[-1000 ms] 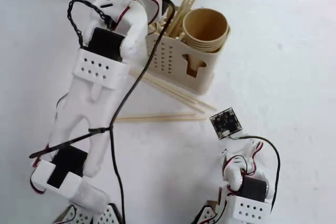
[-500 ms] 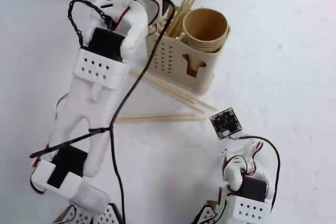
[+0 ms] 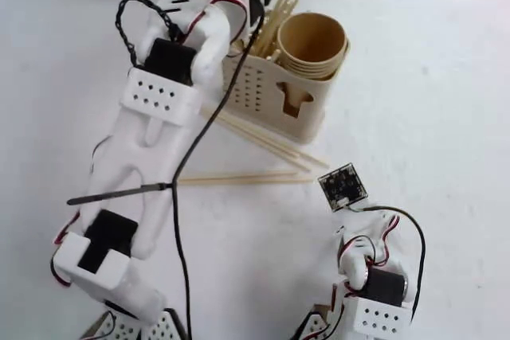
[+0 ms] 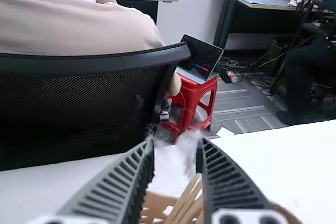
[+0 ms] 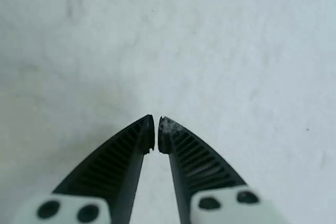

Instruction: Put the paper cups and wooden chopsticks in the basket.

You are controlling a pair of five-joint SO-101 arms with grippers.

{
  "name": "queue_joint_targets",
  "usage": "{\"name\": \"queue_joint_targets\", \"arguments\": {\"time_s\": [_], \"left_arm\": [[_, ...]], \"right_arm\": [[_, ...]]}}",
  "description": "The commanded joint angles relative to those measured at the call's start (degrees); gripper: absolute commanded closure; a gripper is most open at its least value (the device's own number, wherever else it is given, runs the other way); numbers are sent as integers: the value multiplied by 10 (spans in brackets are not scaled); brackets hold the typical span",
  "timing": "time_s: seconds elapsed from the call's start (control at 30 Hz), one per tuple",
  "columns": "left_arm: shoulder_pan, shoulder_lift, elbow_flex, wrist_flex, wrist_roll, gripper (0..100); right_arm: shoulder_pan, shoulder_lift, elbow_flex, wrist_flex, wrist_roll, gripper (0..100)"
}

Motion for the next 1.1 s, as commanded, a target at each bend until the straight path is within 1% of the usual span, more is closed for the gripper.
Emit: {"name": "queue_joint_targets", "arguments": {"time_s": [0.0, 0.1, 0.23, 0.3, 0.33, 0.4, 0.47, 0.53, 0.63, 0.73, 0.77, 0.9, 0.97, 1.07], "left_arm": [[-44, -5, -4, 43, 4, 854], [-93, -1, 1, 145, 4, 853], [-149, 7, 15, 316, 4, 850], [-173, 18, 42, 353, 7, 850], [-180, 26, 66, 353, 7, 850], [-194, 40, 116, 324, 7, 850], [-199, 58, 162, 284, 7, 850], [-202, 72, 205, 239, 6, 849], [-204, 76, 229, 191, 5, 849], [-215, 82, 232, 179, 6, 849], [-215, 81, 234, 179, 5, 849], [-224, 81, 233, 178, 4, 849], [-225, 81, 237, 166, 4, 849], [-224, 81, 237, 166, 4, 849]], "right_arm": [[0, -6, 5, 2, 5, 964], [0, -7, 4, 2, 5, 964], [1, -7, -11, 0, 5, 963], [2, -1, -51, 4, 4, 963], [3, -1, -77, 15, 3, 963], [13, 0, -158, 49, 3, 950], [26, 21, -258, 83, 3, 909], [30, 80, -368, 106, 3, 865], [29, 236, -547, 133, -7, 839], [23, 432, -745, 153, -87, 840], [7, 497, -810, 160, -121, 840], [-101, 727, -1030, 205, -245, 837], [-148, 823, -1126, 235, -283, 837], [-186, 943, -1262, 269, -333, 836]]}}
